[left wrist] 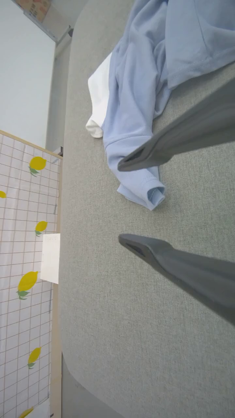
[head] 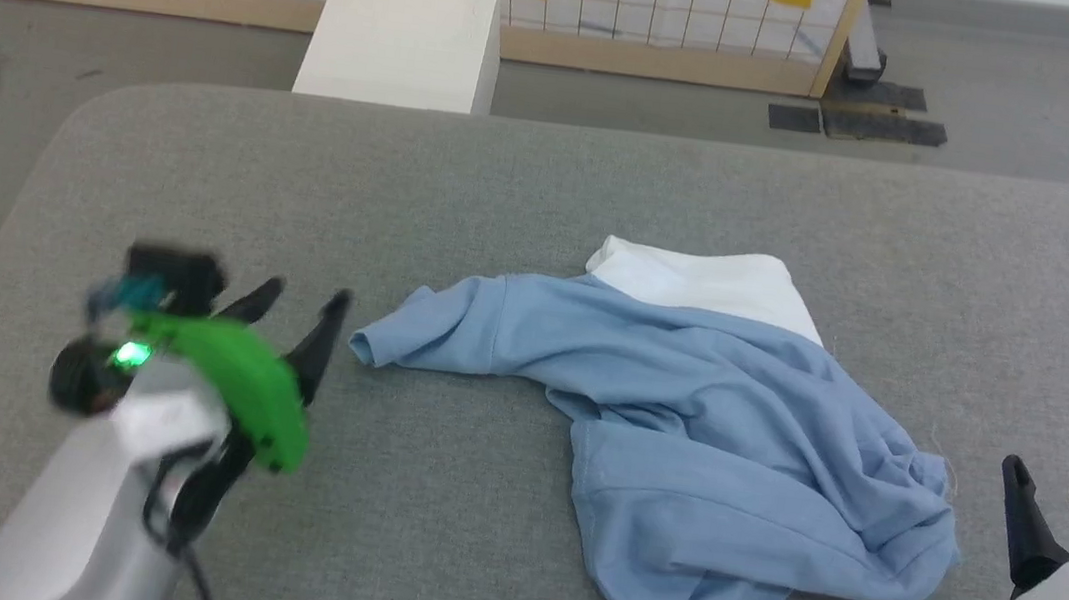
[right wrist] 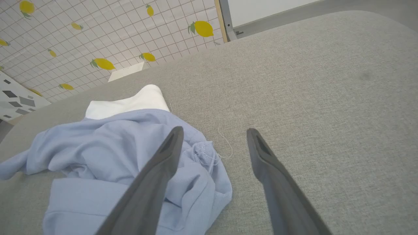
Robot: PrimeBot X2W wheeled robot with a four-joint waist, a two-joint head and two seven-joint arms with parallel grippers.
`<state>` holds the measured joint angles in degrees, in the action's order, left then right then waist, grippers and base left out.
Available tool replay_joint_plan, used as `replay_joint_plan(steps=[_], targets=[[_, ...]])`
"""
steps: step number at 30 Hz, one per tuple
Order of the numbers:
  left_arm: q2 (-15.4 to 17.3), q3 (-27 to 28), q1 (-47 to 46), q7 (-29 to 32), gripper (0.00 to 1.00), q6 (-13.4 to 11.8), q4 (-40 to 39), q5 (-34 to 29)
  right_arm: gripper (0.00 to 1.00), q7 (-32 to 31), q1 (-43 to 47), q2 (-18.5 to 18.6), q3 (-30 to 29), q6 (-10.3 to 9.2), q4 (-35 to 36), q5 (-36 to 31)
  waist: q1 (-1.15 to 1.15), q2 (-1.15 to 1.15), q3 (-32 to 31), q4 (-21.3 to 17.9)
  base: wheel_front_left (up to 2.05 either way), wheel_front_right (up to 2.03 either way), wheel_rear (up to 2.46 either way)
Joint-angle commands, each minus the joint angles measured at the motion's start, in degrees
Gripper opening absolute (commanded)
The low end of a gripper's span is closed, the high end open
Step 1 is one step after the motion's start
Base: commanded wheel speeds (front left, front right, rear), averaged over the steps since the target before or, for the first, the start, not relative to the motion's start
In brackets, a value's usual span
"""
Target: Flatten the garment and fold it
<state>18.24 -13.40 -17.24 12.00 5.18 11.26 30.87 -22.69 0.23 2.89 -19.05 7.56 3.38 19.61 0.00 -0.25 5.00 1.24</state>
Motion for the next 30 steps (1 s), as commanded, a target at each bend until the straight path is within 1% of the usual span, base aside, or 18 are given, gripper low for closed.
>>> replay_joint_plan(steps=[1, 4, 6, 8, 10, 12, 16, 21, 22, 23, 24, 27, 30], targets=[[0.47, -1.99, -3.66, 4.90, 1.00, 0.69, 1.22, 0.77, 1.00, -0.17, -0.10, -0.01, 0.32, -0.08, 0.51, -0.60, 0.00, 0.25, 1.40, -0.49, 0.00, 0.00, 0.00], [1.27, -5.84, -9.36, 15.36, 1.00, 1.49, 3.57, 2.37, 1.00, -0.41, -0.94, -0.01, 1.13, -0.08, 0.96, -0.96, 0.00, 0.25, 3.16, -1.54, 0.00, 0.00, 0.00], [2.67, -8.31, -12.97, 22.31, 1.00, 1.74, 5.34, 2.33, 1.00, -0.34, -1.54, -0.01, 1.74, -0.08, 1.23, -0.98, 0.00, 0.25, 4.69, -2.53, 0.00, 0.00, 0.00], [3.57, -9.96, -15.53, 27.24, 1.00, 1.85, 6.81, 2.22, 1.00, -0.14, -1.89, -0.01, 2.01, -0.08, 1.26, -0.93, 0.00, 0.25, 6.05, -3.37, 0.00, 0.00, 0.00], [4.85, -11.55, -17.53, 30.91, 1.00, 1.92, 8.12, 1.28, 1.00, 0.16, -2.16, -0.01, 2.39, -0.08, 1.18, -0.63, 0.00, 0.25, 7.31, -4.22, 0.00, 0.00, 0.00], [5.94, -12.80, -18.83, 33.56, 1.00, 1.97, 9.49, 0.52, 1.00, 0.62, -2.32, -0.01, 2.58, -0.08, 1.03, -0.39, 0.00, 0.25, 8.40, -4.96, 0.00, 0.00, 0.00], [6.92, -14.66, -20.19, 35.13, 1.00, 2.13, 10.95, 0.48, 1.00, 1.60, -2.47, -0.02, 2.76, -0.08, 0.72, -0.04, 0.00, 0.25, 10.29, -5.79, 0.00, 0.00, 0.00], [6.51, -15.78, -19.86, 35.06, 1.00, 2.23, 12.44, 2.96, 1.00, 2.70, -2.77, -0.02, 3.12, -0.08, 0.04, 0.26, 0.00, 0.25, 11.63, -6.03, 0.00, 0.00, 0.00], [6.48, -16.10, -19.71, 34.89, 0.45, 2.24, 12.66, 3.37, 1.00, 2.85, -2.81, -0.02, 3.26, -0.08, -0.21, 0.29, 0.00, 0.25, 11.73, -5.97, 0.00, 0.00, 0.00], [6.44, -16.29, -19.64, 34.45, 0.45, 2.25, 12.70, 3.67, 1.00, 2.99, -2.85, -0.02, 3.33, -0.08, -0.38, 0.29, 0.00, 0.25, 11.79, -5.88, 0.00, 0.00, 0.00], [6.28, -16.29, -19.41, 34.12, 0.00, 2.26, 12.94, 4.45, 1.00, 3.16, -2.95, -0.02, 3.45, -0.08, -0.59, 0.29, 0.00, 0.25, 11.82, -5.75, 0.00, 0.00, 0.00], [6.05, -16.22, -19.21, 32.97, 0.00, 2.28, 12.99, 6.30, 1.00, 3.42, -3.10, -0.02, 3.62, -0.08, -1.13, 0.18, 0.00, 0.25, 11.60, -5.05, 0.00, 0.00, 0.00], [5.84, -14.35, -19.27, 31.01, 0.00, 2.29, 12.34, 8.98, 1.00, 3.46, -3.21, -0.02, 3.60, -0.08, -1.65, -0.09, 0.00, 0.25, 10.87, -3.91, 0.00, 0.00, 0.00]])
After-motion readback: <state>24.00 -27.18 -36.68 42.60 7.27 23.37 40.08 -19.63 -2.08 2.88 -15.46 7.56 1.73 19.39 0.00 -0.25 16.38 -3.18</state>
